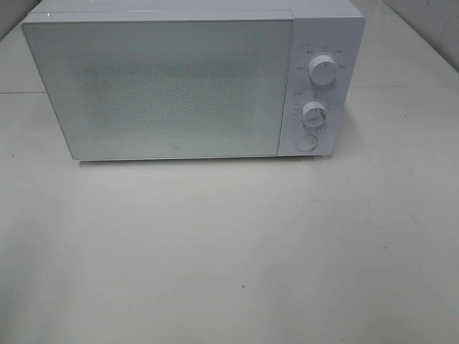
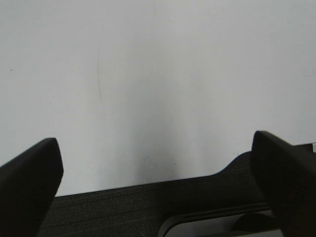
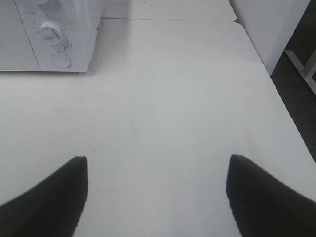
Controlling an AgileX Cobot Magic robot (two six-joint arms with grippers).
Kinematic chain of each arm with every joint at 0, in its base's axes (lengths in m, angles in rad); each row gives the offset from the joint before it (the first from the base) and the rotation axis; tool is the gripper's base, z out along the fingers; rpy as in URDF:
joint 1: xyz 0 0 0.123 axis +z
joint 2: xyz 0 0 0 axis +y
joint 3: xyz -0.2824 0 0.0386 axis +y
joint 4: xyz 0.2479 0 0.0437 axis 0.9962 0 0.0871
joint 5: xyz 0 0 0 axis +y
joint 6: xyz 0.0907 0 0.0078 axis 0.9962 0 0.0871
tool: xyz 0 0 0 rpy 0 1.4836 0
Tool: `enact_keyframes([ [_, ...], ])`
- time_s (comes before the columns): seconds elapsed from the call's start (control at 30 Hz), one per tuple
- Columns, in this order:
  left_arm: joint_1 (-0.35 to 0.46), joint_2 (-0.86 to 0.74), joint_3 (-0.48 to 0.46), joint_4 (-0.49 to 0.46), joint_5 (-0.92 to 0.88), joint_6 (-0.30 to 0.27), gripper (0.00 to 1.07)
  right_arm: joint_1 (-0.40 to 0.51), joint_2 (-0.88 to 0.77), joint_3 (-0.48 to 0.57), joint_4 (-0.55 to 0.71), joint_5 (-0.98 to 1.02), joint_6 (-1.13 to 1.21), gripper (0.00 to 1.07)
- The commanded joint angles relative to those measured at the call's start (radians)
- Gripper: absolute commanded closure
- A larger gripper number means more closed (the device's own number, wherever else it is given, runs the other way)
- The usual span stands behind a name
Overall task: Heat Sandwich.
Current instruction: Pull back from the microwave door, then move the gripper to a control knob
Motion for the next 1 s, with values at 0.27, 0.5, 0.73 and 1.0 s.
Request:
enact_keyframes([
  [0.27, 0.001, -0.007, 0.004, -0.006, 0.002, -0.011, 0.09, -0.007, -0.029, 0.001, -0.005, -0.005, -0.008, 0.32],
  [0.5, 0.025, -0.021, 0.004, -0.009, 0.002, -0.011, 0.09, -0.007, -0.029, 0.001, -0.005, -0.005, -0.008, 0.32],
  [0.73, 0.067, -0.289, 0.004, -0.008, 0.002, -0.011, 0.09, -0.007, -0.029, 0.001, -0.005, -0.005, -0.008, 0.32],
  [1.0, 0.067, -0.434, 0.005, -0.011, 0.002, -0.011, 0.09, -0.007, -0.029, 0.001, -0.004, -0.005, -0.008, 0.32],
])
